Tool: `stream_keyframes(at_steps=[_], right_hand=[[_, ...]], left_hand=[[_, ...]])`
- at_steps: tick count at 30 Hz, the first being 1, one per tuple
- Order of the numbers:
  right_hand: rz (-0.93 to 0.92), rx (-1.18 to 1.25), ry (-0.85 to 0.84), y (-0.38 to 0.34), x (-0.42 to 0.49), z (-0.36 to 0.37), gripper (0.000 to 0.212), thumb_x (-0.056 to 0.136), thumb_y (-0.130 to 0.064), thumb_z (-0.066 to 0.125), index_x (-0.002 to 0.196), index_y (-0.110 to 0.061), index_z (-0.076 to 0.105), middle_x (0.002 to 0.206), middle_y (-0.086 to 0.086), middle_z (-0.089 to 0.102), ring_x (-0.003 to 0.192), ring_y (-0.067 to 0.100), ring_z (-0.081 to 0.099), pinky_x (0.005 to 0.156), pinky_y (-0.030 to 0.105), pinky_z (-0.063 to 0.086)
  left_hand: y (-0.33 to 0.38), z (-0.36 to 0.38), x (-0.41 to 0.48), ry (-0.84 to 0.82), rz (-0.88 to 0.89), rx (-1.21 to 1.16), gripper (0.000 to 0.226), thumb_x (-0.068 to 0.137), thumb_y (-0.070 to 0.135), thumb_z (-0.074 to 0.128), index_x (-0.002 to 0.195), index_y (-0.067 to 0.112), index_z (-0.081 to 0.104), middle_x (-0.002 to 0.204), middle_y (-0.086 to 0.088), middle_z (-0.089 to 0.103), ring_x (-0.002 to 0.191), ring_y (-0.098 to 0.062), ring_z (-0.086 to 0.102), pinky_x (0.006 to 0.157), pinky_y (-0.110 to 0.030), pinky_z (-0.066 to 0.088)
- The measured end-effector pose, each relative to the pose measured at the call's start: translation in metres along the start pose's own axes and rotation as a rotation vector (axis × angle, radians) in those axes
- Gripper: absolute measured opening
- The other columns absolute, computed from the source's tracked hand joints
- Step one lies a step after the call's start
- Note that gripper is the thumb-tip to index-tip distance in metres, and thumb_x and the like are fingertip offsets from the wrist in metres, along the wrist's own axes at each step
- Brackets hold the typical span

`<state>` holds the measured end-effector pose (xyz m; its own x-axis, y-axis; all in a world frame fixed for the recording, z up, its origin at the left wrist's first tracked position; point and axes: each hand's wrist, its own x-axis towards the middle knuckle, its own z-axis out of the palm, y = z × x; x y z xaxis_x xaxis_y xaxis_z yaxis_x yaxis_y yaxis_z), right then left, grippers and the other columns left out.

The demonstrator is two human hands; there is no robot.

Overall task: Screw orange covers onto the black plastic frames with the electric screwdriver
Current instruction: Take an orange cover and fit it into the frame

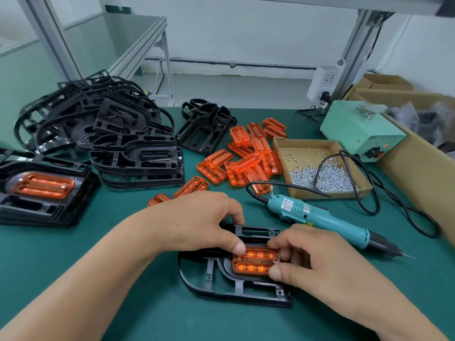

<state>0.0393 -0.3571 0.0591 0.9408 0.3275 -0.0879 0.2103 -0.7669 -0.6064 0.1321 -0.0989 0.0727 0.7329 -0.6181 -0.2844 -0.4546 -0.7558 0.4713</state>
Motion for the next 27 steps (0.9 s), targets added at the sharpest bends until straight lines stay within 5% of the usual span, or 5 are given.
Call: stream_keyframes(at_steps=[17,21,23,25,27], right_hand=[[-0.087,-0.124,-0.007,-0.001,0.001,0.003,0.023,0.094,-0.053,0.073,0.112,-0.041,0.070,0.111,-0.020,0.054,0.101,0.007,0.056,0.077,0.018,0.039],[-0.016,-0.111,0.366,0.014,-0.009,-0.008,0.018,0.096,-0.056,0.067,0.106,-0.040,0.069,0.110,-0.021,0.061,0.102,0.003,0.059,0.082,0.019,0.043],[0.071,-0.333,0.498,0.025,-0.011,-0.020,0.029,0.097,-0.060,0.060,0.111,-0.035,0.068,0.113,-0.020,0.057,0.108,0.008,0.055,0.086,0.030,0.046],[0.169,-0.531,0.396,0.035,-0.010,-0.029,0.054,0.090,-0.068,0.048,0.119,-0.027,0.068,0.112,-0.008,0.060,0.108,0.022,0.056,0.086,0.041,0.051],[0.277,-0.649,0.215,0.042,-0.006,-0.037,0.070,0.088,-0.079,0.032,0.127,-0.030,0.063,0.110,-0.009,0.059,0.107,0.021,0.058,0.083,0.042,0.052]], left_hand=[[0.005,-0.003,-0.001,-0.015,-0.025,0.047,0.047,0.080,0.068,0.076,0.118,0.046,0.060,0.115,0.019,0.059,0.112,-0.006,0.056,0.100,-0.038,0.049],[0.002,-0.004,-0.004,-0.030,-0.003,0.038,0.049,0.081,0.071,0.074,0.121,0.047,0.059,0.116,0.021,0.060,0.112,0.000,0.056,0.100,-0.036,0.050],[0.001,-0.006,-0.007,-0.034,0.003,-0.030,0.051,0.081,0.077,0.068,0.121,0.047,0.058,0.109,0.023,0.059,0.105,0.010,0.055,0.093,-0.029,0.050],[-0.002,-0.009,-0.009,0.025,0.017,-0.144,0.039,0.089,0.074,0.057,0.118,0.047,0.058,0.096,0.019,0.060,0.091,0.011,0.056,0.082,-0.027,0.049],[-0.005,-0.011,-0.007,0.151,0.019,-0.285,0.019,0.104,0.050,0.048,0.118,0.046,0.059,0.094,0.014,0.064,0.086,0.001,0.062,0.083,-0.026,0.052]])
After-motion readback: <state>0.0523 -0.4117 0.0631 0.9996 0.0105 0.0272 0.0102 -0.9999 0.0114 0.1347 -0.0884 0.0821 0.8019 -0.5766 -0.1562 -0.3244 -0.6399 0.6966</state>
